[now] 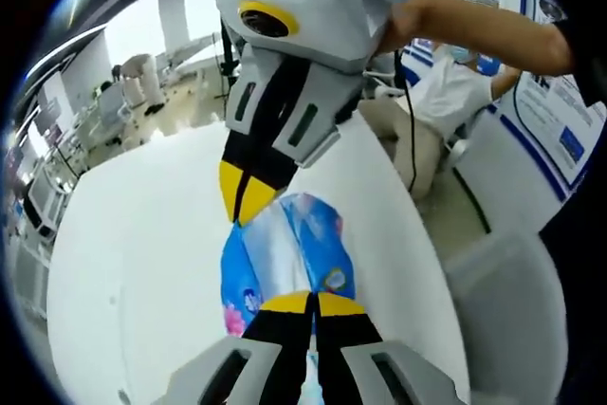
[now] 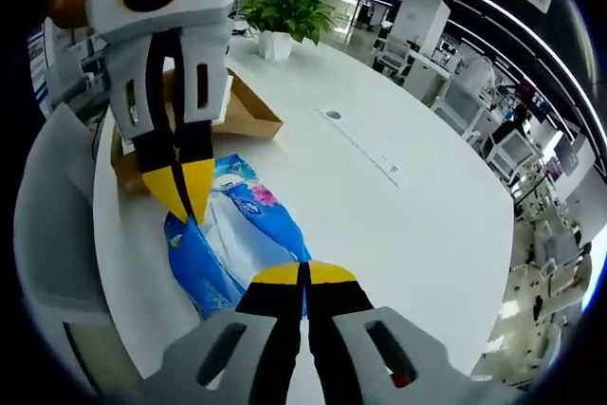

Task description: Operate the shoe box by opening the lid, removing the specified soft item, and placing it in the target area until the item is outside and the box remains undamaged.

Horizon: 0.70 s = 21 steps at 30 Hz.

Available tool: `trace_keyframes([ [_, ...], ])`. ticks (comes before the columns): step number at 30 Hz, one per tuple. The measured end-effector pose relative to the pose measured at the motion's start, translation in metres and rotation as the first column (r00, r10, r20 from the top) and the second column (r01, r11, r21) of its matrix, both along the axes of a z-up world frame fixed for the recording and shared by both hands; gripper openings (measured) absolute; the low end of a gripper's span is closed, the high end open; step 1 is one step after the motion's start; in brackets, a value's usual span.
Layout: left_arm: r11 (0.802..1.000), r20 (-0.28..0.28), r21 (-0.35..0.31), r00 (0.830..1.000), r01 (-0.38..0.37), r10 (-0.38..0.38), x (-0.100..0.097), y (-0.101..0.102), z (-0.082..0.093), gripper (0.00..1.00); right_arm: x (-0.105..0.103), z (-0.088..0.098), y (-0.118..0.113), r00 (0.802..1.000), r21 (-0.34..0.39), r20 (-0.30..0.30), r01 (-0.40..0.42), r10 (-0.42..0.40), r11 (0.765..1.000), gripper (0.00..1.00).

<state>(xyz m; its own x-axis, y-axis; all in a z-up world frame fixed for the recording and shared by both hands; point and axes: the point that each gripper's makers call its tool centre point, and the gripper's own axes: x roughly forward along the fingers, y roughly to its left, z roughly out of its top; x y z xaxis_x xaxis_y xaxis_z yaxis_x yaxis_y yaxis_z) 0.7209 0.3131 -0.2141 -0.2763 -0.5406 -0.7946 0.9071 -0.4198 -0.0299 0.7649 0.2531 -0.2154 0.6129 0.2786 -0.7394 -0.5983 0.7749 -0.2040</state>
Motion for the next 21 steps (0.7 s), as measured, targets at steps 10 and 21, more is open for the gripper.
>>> trace_keyframes([
  [10,1.000,-0.039,-0.010,0.999,-0.002,0.002,0.004,-0.031,-0.016,0.00,0.007,-0.015,-0.029,1.000,-0.054,-0.026,0.014,-0.015,0.998,0.00],
  [21,1.000,-0.066,-0.017,0.998,-0.008,0.007,0.003,-0.059,-0.025,0.00,0.011,-0.024,-0.054,0.999,-0.118,-0.031,0.029,-0.033,0.993,0.00],
])
